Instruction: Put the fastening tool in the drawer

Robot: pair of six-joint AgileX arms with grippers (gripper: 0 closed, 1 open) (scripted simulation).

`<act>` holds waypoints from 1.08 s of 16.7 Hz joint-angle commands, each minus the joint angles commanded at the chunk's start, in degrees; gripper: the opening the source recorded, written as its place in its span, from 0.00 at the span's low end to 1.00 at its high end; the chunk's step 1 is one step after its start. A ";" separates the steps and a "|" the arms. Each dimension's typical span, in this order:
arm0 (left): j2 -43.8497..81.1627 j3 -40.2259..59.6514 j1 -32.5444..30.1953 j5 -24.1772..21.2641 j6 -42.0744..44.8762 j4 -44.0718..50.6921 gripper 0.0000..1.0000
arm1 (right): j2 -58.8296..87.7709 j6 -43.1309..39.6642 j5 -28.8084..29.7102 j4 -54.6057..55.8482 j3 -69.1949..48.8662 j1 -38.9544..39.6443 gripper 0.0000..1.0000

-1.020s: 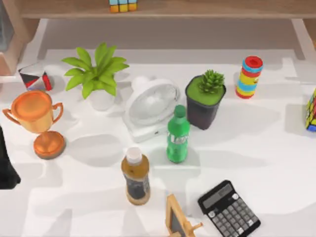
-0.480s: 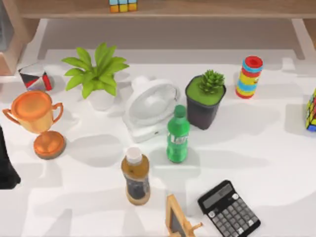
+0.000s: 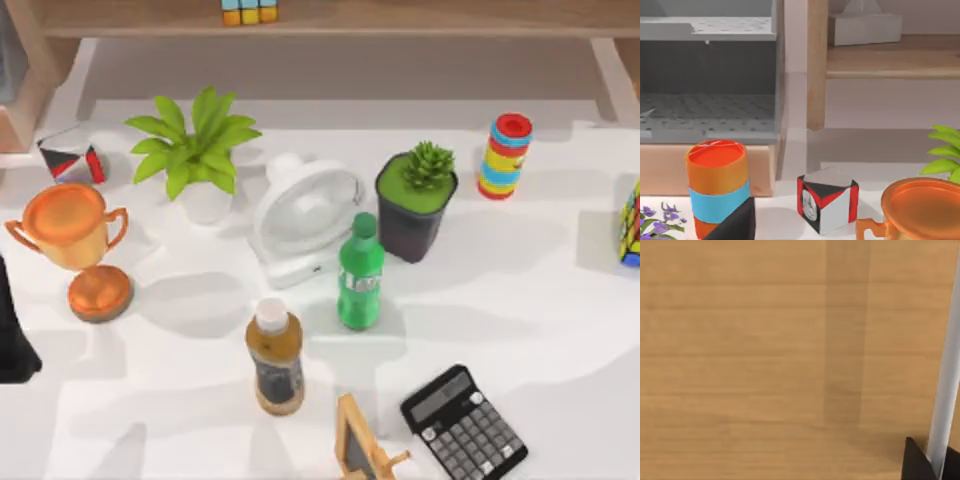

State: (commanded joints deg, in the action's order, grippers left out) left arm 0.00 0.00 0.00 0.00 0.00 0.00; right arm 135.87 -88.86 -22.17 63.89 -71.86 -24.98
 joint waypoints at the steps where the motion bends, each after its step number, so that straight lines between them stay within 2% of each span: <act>1: 0.00 0.00 0.00 0.00 0.00 0.00 1.00 | 0.06 -0.01 0.04 -0.08 -0.07 0.03 0.00; 4: 0.00 0.00 0.00 0.00 0.00 0.00 1.00 | 0.06 -0.01 0.04 -0.08 -0.07 0.03 0.00; 17: 0.00 0.00 0.00 0.00 0.00 0.00 1.00 | 0.06 -0.01 0.04 -0.08 -0.07 0.03 0.98; 18: 0.00 0.00 0.00 0.00 0.00 0.00 1.00 | 0.06 -0.01 0.04 -0.08 -0.07 0.03 1.00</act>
